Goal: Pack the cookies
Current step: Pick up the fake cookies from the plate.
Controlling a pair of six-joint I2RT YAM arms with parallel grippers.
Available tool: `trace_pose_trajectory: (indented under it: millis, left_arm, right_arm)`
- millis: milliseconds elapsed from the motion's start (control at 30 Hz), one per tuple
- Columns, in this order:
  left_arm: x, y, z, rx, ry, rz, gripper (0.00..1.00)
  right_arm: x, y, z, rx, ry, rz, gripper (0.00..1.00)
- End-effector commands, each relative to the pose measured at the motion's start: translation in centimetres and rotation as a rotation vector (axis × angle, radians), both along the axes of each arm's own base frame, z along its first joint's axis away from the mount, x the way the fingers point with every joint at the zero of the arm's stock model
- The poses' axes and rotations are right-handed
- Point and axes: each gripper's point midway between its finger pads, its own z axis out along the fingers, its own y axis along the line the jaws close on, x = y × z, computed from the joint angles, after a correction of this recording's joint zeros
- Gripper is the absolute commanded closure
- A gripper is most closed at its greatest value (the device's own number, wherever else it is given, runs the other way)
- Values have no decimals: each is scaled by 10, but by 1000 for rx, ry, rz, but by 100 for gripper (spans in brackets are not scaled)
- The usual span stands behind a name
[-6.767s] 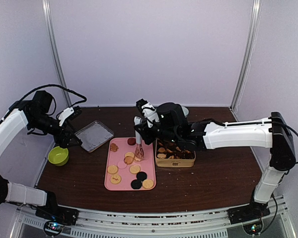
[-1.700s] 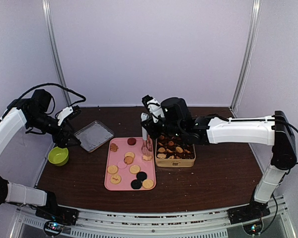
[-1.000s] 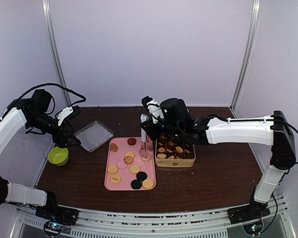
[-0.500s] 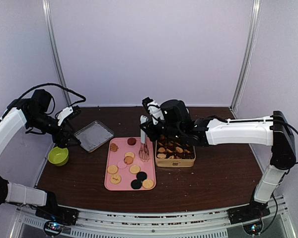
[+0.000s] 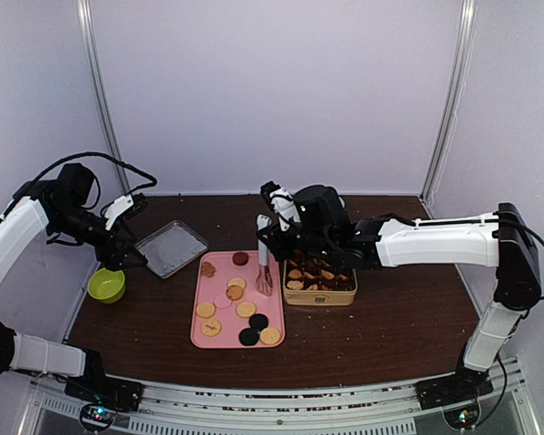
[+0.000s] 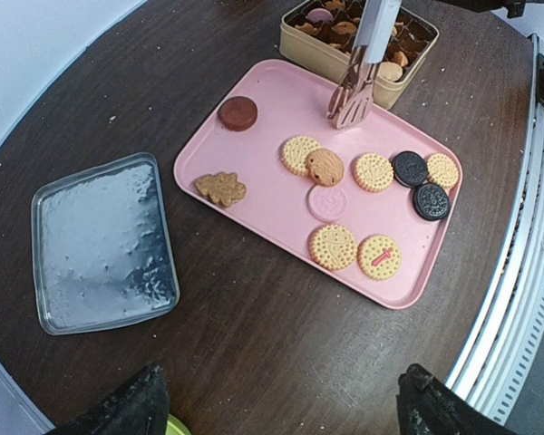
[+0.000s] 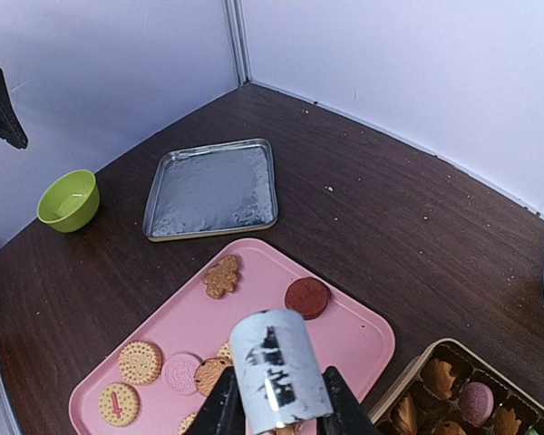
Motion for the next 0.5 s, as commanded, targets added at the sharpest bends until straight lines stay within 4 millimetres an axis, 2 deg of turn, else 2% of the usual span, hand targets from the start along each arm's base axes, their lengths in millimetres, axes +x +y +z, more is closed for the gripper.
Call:
trace_pose_trajectory:
  millis: [0, 167, 300, 467]
  left_arm:
    - [0, 0, 6, -8, -23, -8, 10]
    - [1, 0, 6, -8, -26, -8, 10]
    - [1, 0, 7, -13, -26, -8, 11]
    - [1, 0, 8, -11, -29, -7, 11]
  right_arm:
    - [-4, -5, 51, 102, -59, -2, 100]
    - [-3, -20, 82, 154, -95, -8, 100]
    - [-3, -35, 97, 178, -108, -7, 100]
    - [-2, -76, 103, 108, -145, -60, 100]
